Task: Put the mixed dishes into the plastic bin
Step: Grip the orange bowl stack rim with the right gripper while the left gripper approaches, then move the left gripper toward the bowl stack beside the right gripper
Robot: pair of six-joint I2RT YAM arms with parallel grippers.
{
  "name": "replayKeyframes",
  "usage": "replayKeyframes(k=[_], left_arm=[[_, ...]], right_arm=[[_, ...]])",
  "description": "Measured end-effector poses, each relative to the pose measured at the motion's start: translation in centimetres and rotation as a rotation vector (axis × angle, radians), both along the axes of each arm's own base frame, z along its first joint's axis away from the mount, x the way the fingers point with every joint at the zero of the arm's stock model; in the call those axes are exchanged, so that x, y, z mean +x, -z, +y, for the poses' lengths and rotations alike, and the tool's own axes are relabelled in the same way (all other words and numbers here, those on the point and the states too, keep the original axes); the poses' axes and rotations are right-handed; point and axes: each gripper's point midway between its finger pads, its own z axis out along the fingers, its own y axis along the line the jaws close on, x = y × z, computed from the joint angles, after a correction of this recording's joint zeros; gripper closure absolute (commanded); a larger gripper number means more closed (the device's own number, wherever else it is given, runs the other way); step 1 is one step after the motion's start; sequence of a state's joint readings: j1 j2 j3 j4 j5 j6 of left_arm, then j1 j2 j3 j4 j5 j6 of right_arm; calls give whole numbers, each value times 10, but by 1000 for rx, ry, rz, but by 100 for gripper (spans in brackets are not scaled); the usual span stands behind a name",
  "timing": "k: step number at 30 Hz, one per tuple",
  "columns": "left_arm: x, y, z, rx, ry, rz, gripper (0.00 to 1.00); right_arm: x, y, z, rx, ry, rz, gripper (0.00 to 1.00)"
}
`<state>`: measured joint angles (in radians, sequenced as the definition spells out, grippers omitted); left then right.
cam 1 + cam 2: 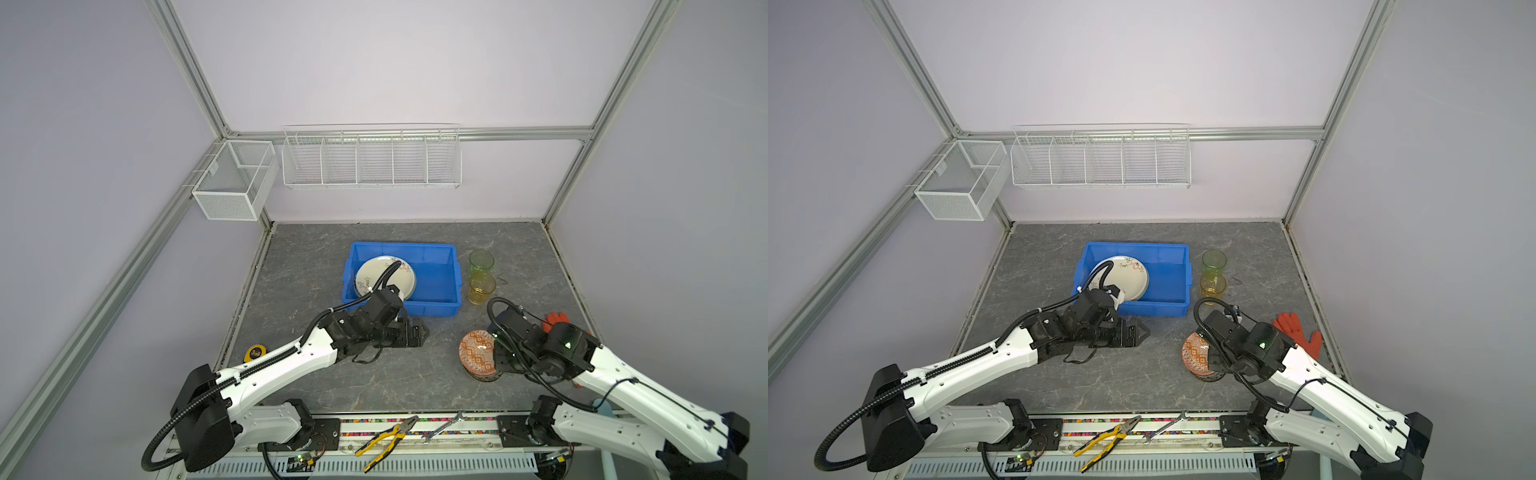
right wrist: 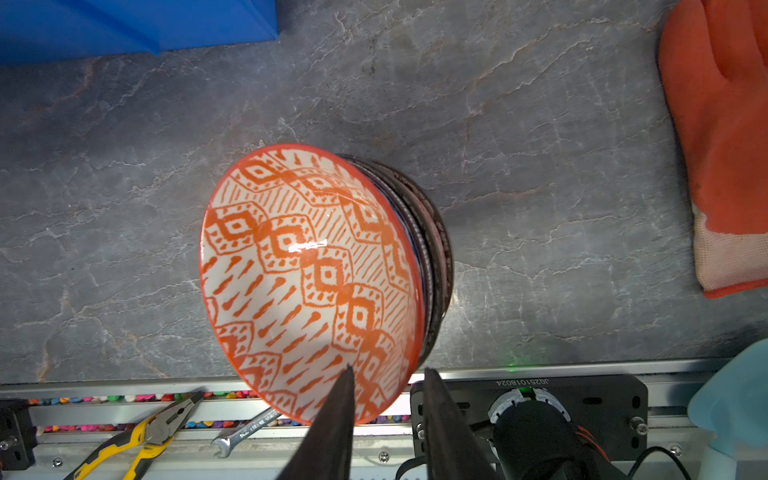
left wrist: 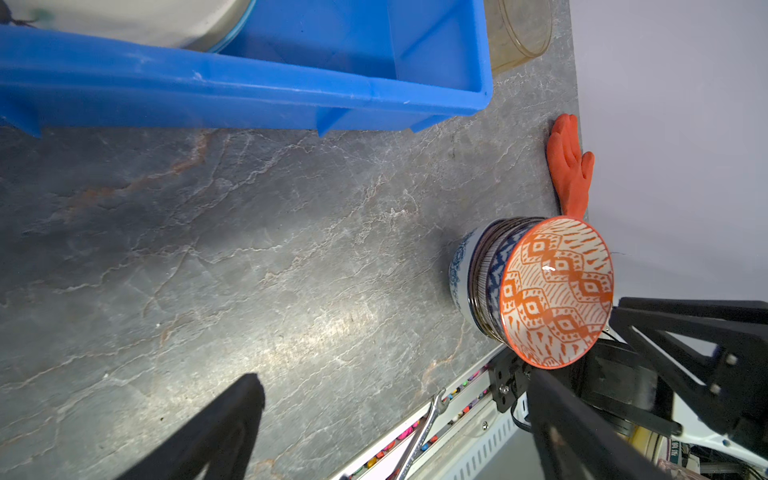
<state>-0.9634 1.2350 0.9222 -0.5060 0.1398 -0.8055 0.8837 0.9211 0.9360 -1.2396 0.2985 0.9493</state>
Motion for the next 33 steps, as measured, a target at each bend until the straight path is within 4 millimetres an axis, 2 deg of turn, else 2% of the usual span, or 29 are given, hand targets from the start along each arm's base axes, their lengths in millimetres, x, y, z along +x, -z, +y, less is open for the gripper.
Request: replayKeyframes(k=[19, 33], left_arm=[[1, -1, -1, -6, -5, -4, 1], [1, -2, -2, -11, -5, -8, 1]], right_arm=[[4, 7, -4, -21, 23, 14, 71], [10, 13, -4, -23, 32, 23, 77]])
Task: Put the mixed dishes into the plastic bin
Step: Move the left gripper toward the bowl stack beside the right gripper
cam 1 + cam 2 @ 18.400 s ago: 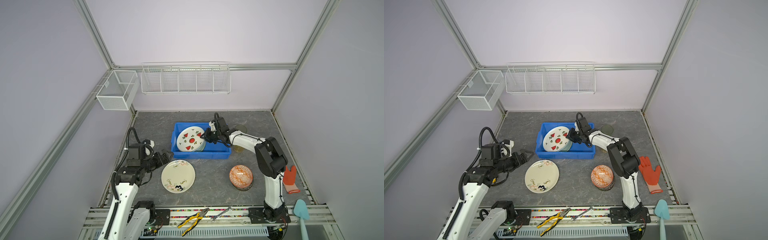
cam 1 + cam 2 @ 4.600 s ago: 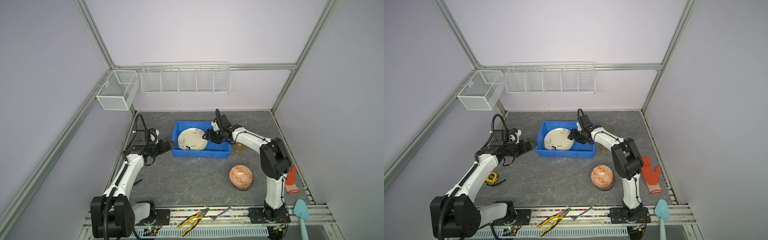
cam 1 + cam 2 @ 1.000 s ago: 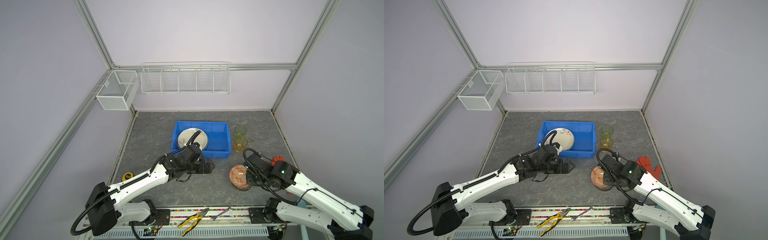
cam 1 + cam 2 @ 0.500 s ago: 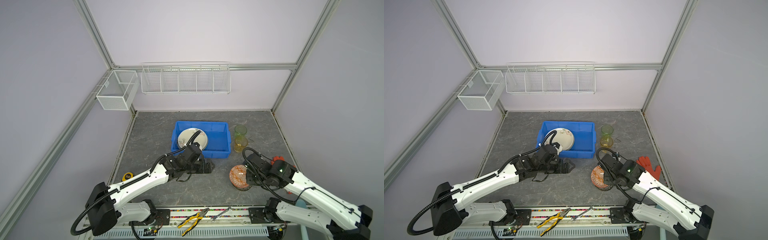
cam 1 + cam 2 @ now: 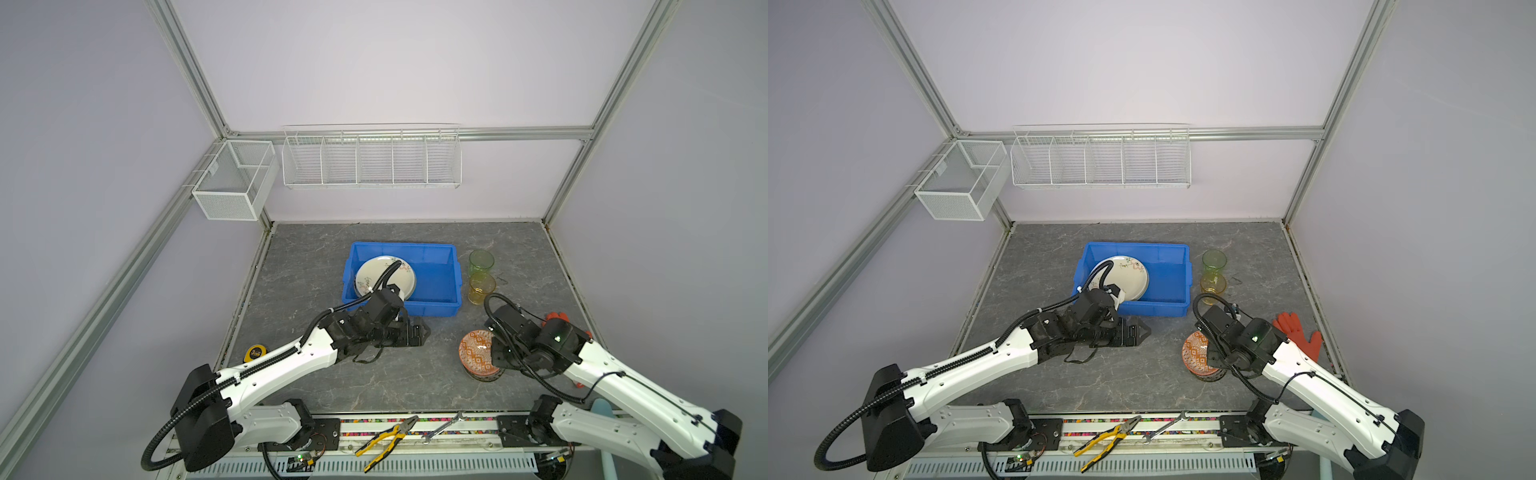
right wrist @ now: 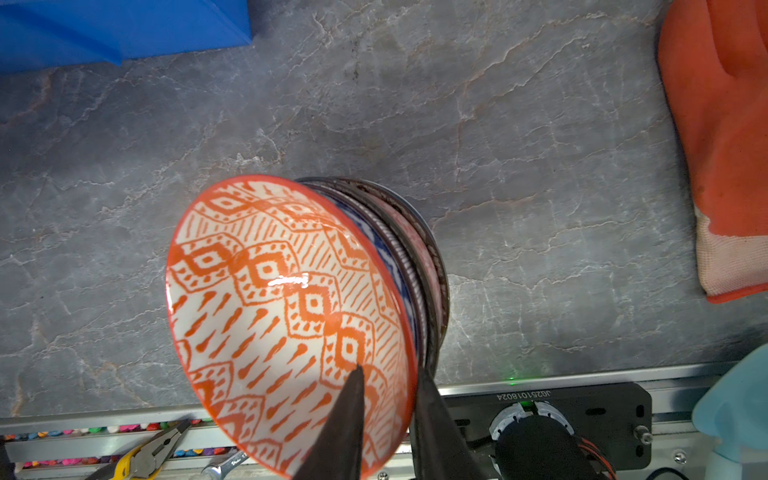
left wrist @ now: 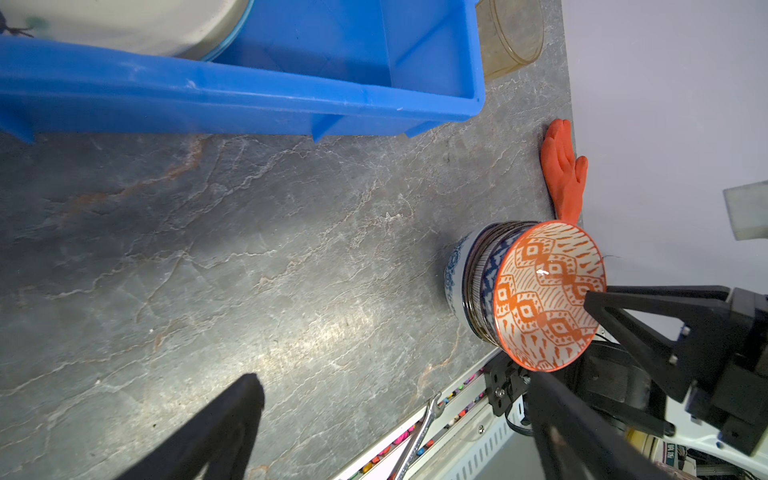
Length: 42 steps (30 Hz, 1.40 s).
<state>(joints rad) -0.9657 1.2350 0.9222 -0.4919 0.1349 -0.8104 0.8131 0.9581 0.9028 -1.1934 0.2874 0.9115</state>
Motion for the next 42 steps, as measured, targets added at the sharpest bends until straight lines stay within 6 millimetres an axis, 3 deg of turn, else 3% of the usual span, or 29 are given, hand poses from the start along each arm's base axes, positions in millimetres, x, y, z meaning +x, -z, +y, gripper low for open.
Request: replayKeyframes(k=[20, 30, 42], left_arm=[[1, 4, -5, 0, 7, 3, 1], [-6, 11, -11, 12, 40, 17, 1], [-30, 8, -50, 3, 176, 11, 0]], right_arm=[[4, 0, -4, -9, 12, -4, 91], [4, -1, -5, 3, 18, -7, 93], [3, -8, -7, 58, 40, -21, 93]])
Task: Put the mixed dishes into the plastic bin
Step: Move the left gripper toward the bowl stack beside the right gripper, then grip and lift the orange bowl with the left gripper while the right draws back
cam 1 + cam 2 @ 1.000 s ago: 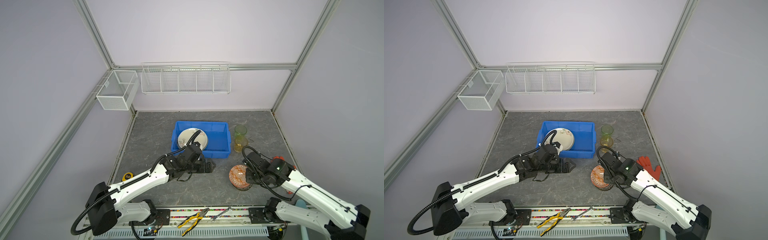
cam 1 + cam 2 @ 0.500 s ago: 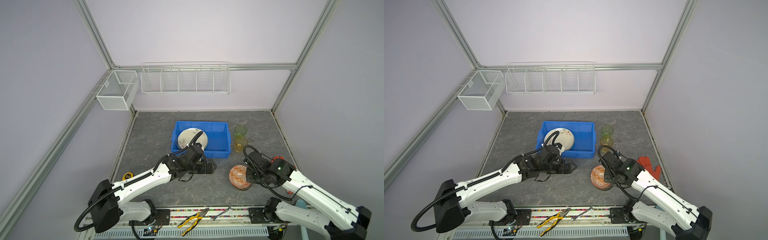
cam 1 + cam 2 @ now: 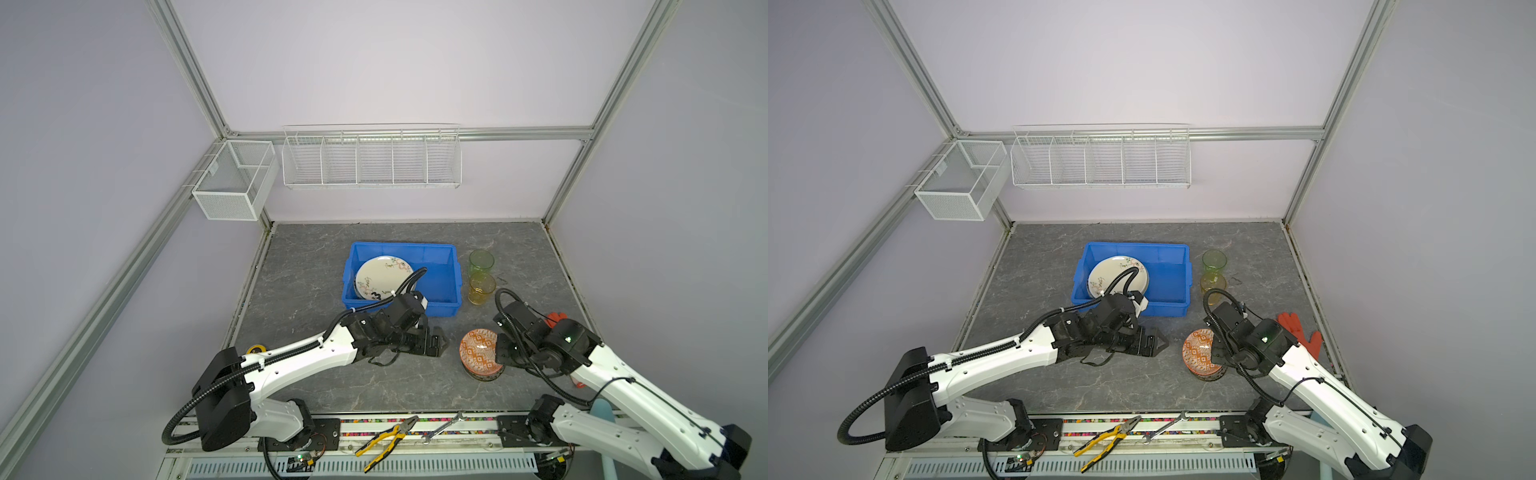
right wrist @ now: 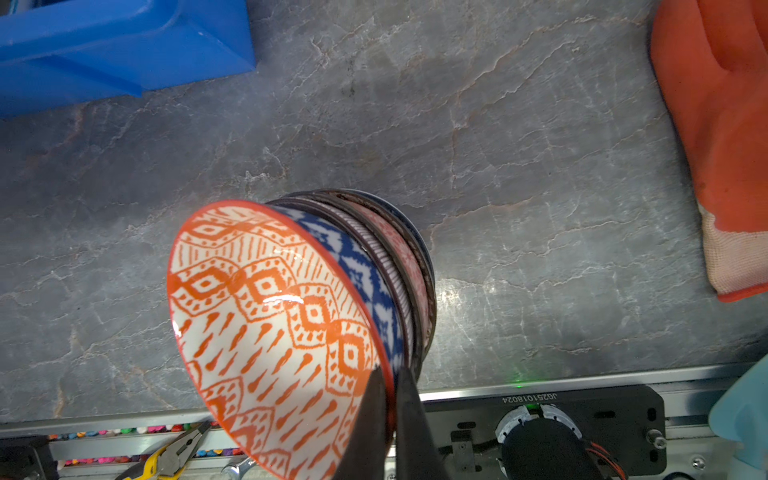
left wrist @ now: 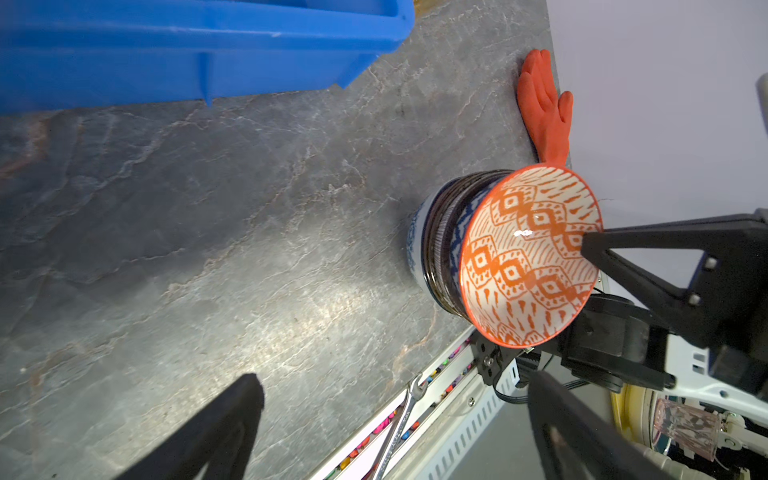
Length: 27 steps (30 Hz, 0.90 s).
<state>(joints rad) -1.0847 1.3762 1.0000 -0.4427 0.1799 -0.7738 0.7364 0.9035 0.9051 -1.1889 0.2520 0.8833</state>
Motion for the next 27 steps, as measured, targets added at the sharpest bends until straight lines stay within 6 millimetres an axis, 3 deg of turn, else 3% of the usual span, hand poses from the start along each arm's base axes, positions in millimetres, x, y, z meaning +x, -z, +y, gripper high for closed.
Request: replayKeyframes(k=[10, 15, 27], left_arm=[[-11, -10, -41, -38, 52, 4, 7], [-15, -10, -55, -43, 66, 10, 18], [-17, 2, -67, -3, 70, 39, 51]], right_arm=[[-2, -8, 4, 59, -2, -6, 94], [-1, -14, 7, 80, -12, -11, 93], [1, -22, 9, 101, -23, -24, 93]])
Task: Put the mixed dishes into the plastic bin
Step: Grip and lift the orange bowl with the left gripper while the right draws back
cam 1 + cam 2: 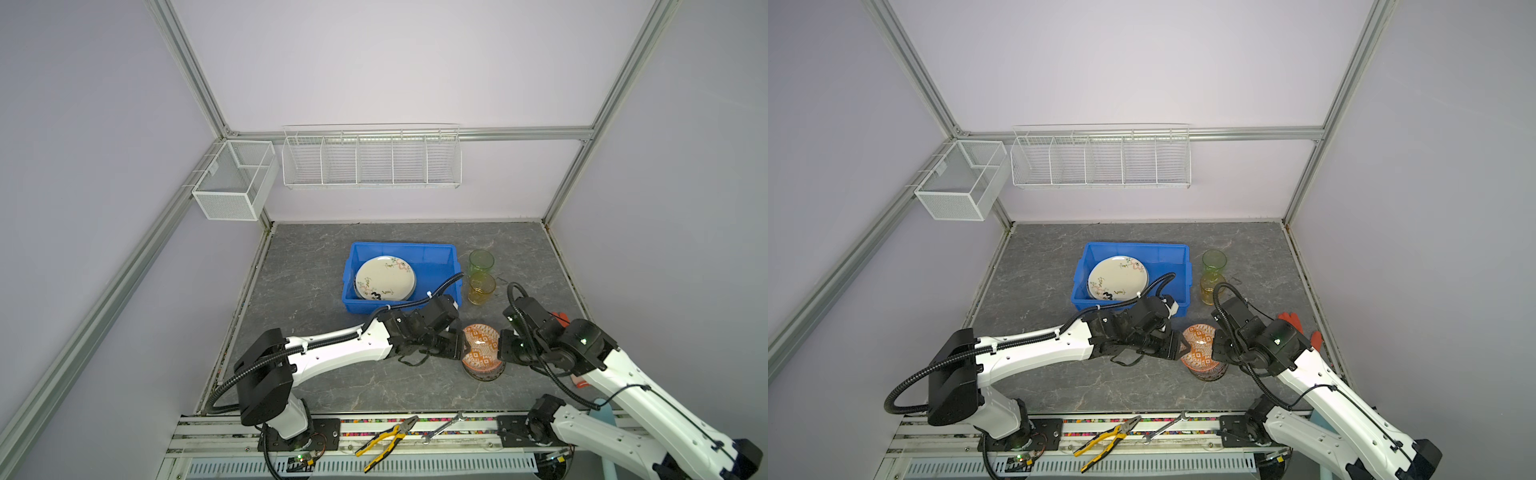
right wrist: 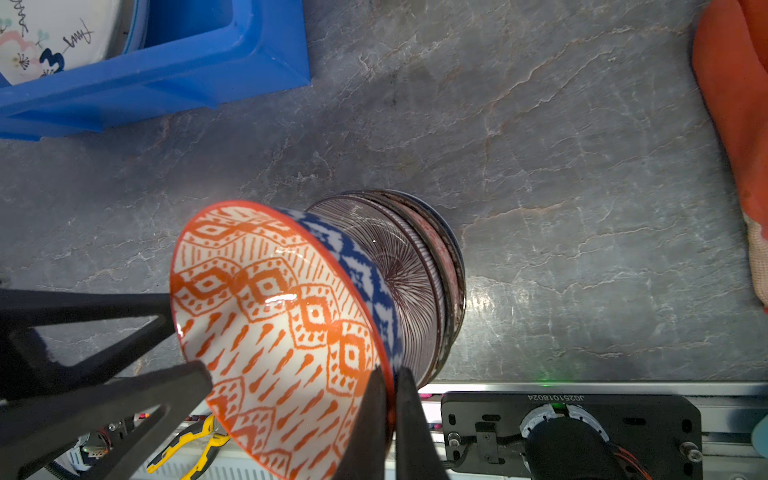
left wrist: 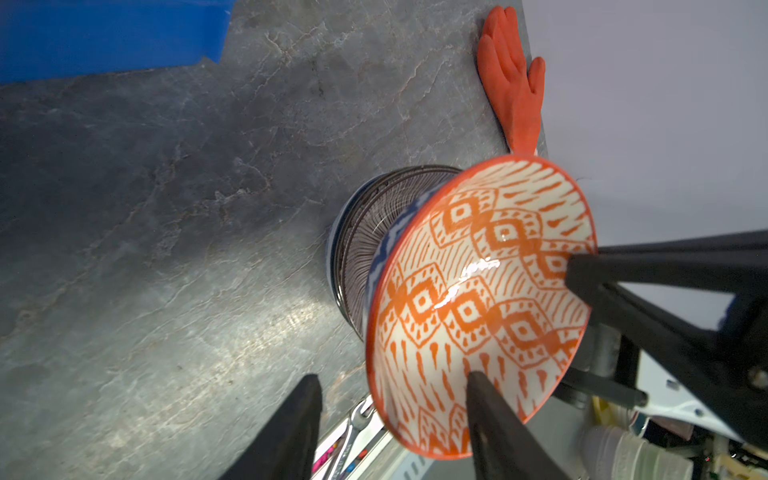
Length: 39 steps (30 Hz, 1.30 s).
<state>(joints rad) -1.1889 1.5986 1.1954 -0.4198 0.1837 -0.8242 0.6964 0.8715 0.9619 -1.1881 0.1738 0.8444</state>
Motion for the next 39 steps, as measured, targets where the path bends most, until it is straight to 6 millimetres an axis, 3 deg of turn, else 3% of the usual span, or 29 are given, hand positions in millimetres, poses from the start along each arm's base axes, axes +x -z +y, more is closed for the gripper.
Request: replayKeyframes(k=[6, 20, 25, 29, 34, 39], left_arm=[[0, 6, -4, 19, 3, 8, 59], [-1, 17, -6, 93, 12, 35, 89], [10, 18, -4, 100, -34, 26, 100], [10, 19, -3, 106, -33, 24, 100], [0, 22, -1, 126, -1, 37, 100], [-4, 23, 0, 133, 19, 41, 100]], right_arm=[[-1, 0, 2, 8, -8, 7, 93], [-2, 0, 1, 5, -10, 11, 93], [-6, 1, 4, 22, -23, 31, 92], [-6, 1, 5, 30, -25, 32, 84], [2, -6, 11, 57, -23, -9, 63], [6, -18, 14, 90, -25, -47, 29]])
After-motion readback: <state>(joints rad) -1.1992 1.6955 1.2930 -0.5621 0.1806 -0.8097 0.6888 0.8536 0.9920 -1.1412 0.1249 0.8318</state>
